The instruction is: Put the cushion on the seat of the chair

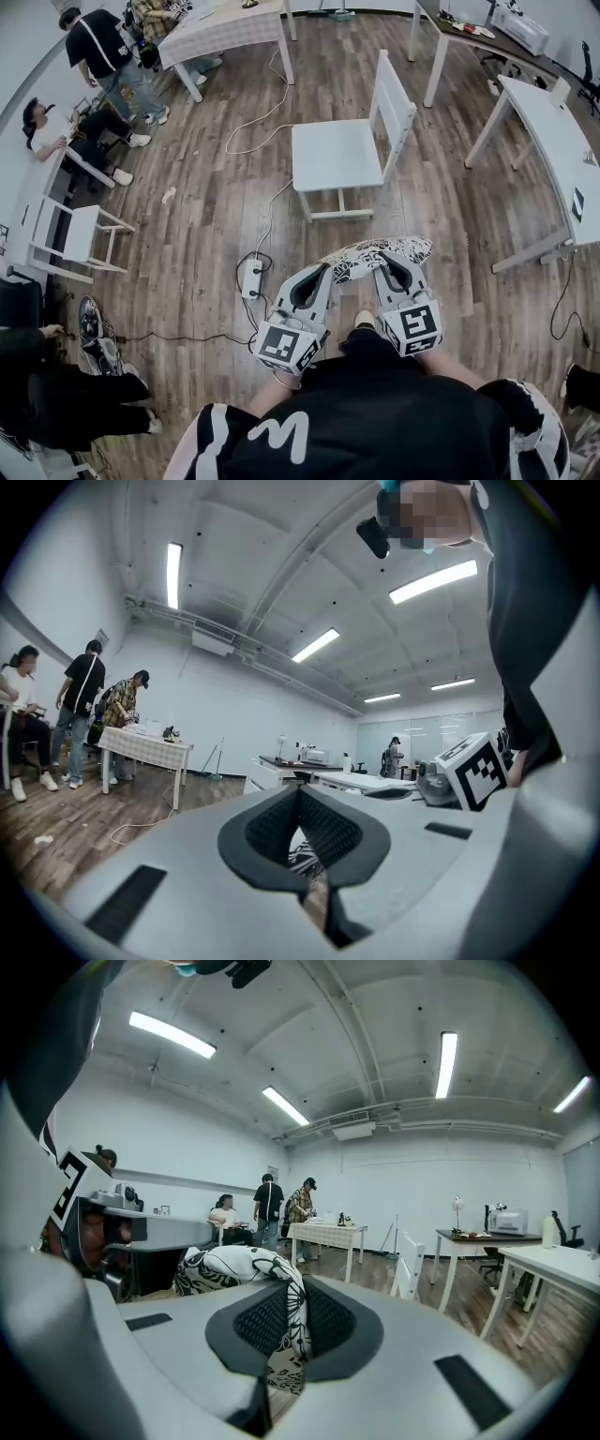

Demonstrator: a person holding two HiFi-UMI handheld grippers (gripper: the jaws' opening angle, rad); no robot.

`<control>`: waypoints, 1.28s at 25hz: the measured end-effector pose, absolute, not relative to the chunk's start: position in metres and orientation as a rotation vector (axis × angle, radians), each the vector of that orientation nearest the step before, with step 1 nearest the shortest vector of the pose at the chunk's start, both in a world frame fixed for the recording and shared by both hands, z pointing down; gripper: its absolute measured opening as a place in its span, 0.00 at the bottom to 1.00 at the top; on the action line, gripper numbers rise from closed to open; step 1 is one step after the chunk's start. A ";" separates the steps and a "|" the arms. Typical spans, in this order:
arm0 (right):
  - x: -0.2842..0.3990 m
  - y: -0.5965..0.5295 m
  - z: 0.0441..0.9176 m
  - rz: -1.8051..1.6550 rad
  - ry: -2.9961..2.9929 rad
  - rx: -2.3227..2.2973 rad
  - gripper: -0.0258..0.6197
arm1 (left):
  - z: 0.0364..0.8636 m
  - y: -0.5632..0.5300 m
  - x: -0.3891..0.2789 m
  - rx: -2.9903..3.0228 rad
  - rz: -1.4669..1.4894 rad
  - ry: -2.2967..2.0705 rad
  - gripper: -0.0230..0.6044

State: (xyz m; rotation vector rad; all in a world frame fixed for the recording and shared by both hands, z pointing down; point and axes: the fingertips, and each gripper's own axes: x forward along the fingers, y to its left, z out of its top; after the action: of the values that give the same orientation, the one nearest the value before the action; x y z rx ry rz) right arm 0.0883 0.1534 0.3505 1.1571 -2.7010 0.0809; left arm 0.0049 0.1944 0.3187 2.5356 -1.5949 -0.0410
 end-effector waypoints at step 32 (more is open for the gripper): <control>0.120 0.036 0.369 0.184 -2.755 1.009 0.09 | 0.332 0.084 0.043 2.423 -0.019 -1.687 0.04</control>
State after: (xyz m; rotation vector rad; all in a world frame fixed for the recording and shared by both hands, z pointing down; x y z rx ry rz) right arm 0.1199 0.0360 0.3690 1.0091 -2.7550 0.1837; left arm 0.0426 0.0838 0.3321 2.4234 -1.6873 -0.0186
